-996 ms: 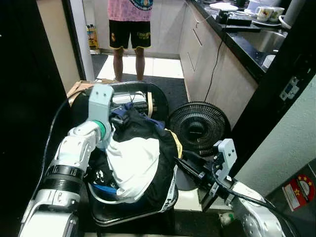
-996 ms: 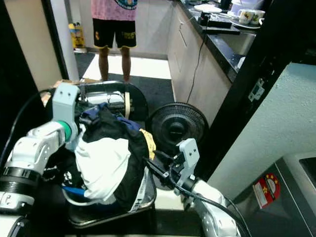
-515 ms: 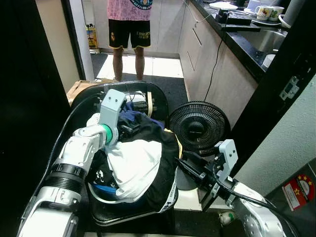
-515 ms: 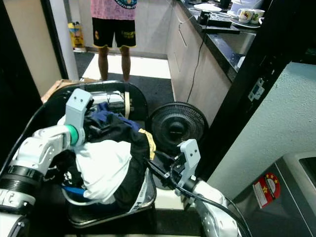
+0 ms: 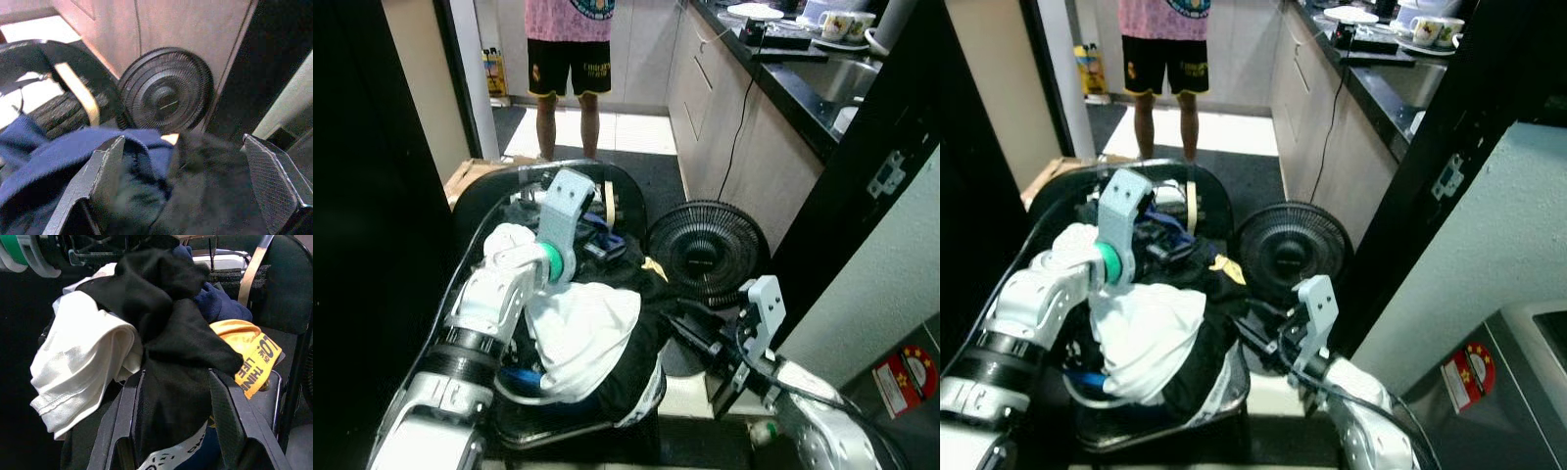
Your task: Clothes washing
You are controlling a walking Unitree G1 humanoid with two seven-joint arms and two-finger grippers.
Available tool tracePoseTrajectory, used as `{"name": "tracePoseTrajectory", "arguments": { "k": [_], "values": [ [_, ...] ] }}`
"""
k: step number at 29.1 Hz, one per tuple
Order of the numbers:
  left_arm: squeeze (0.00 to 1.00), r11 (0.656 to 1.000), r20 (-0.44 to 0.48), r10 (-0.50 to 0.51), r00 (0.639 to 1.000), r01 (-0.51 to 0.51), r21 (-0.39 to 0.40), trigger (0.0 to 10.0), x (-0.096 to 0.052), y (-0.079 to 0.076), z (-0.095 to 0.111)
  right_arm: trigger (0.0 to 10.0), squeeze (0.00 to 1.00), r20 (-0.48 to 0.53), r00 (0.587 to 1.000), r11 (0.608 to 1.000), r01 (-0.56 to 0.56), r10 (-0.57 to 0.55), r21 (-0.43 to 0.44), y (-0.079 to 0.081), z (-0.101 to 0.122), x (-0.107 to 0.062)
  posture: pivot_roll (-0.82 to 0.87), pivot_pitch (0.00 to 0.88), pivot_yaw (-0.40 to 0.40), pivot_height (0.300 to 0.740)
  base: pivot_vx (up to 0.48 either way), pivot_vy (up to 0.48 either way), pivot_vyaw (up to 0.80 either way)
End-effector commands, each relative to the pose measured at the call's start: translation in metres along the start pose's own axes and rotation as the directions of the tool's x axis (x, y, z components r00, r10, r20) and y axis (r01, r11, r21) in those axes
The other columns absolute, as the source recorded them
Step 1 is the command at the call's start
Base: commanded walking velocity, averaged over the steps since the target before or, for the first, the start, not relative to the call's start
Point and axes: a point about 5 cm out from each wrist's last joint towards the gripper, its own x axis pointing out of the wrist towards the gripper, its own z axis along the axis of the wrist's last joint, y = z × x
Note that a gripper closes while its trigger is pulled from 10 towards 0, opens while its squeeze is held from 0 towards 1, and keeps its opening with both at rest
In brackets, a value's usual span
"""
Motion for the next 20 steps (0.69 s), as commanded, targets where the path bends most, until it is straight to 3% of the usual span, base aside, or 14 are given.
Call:
{"name": "tracePoseTrajectory", "arguments": {
  "k": [1, 5, 6, 9, 14, 16, 20],
  "values": [
    [0.0, 0.999, 0.065, -0.045, 0.997, 0.044, 0.02, 10.0, -0.001, -0.008, 0.013, 10.0, 0.0, -0.022, 1.0, 1.0, -0.001, 0.001, 0.001, 0.001, -0.004, -0.004, -0.03, 0.123, -0.029, 0.74, 0.0, 0.0, 0.0],
    [0.0, 0.999, 0.065, -0.045, 0.997, 0.044, 0.02, 10.0, -0.001, -0.008, 0.013, 10.0, 0.0, -0.022, 1.0, 1.0, -0.001, 0.001, 0.001, 0.001, -0.004, -0.004, -0.03, 0.123, -0.029, 0.74, 0.0, 0.0, 0.0],
    [0.0, 0.995, 0.119, -0.099, 0.988, 0.095, 0.043, 10.0, -0.004, -0.016, 0.027, 10.0, 0.0, -0.024, 1.0, 1.0, -0.004, 0.004, 0.001, 0.001, -0.004, -0.004, -0.02, 0.12, -0.03, 0.74, 0.0, 0.0, 0.0],
    [0.0, 0.99, 0.136, -0.136, 0.981, 0.129, 0.055, 10.0, -0.005, -0.022, 0.032, 10.0, 0.0, -0.025, 1.0, 1.0, -0.006, 0.006, 0.001, 0.001, -0.004, -0.004, -0.02, 0.116, -0.03, 0.74, 0.0, 0.0, 0.0],
    [0.0, 0.979, 0.082, -0.203, 0.976, 0.203, 0.009, 10.0, 0.0, -0.027, 0.014, 10.0, 0.0, -0.024, 1.0, 1.0, -0.01, 0.01, 0.0, 0.002, -0.004, -0.003, -0.03, 0.111, -0.024, 0.74, 0.0, 0.0, 0.0],
    [0.0, 0.979, 0.082, -0.203, 0.976, 0.203, 0.009, 10.0, 0.0, -0.027, 0.014, 10.0, 0.0, -0.024, 1.0, 1.0, -0.01, 0.01, 0.0, 0.002, -0.004, -0.003, -0.03, 0.111, -0.024, 0.74, 0.0, 0.0, 0.0],
    [0.0, 0.976, 0.035, -0.207, 0.978, 0.209, -0.064, 10.0, 0.001, -0.032, 0.004, 10.0, 0.0, -0.025, 1.0, 1.0, -0.004, 0.004, -0.001, 0.002, -0.004, -0.006, -0.03, 0.11, -0.02, 0.74, 0.0, 0.0, 0.0]
  ]
}}
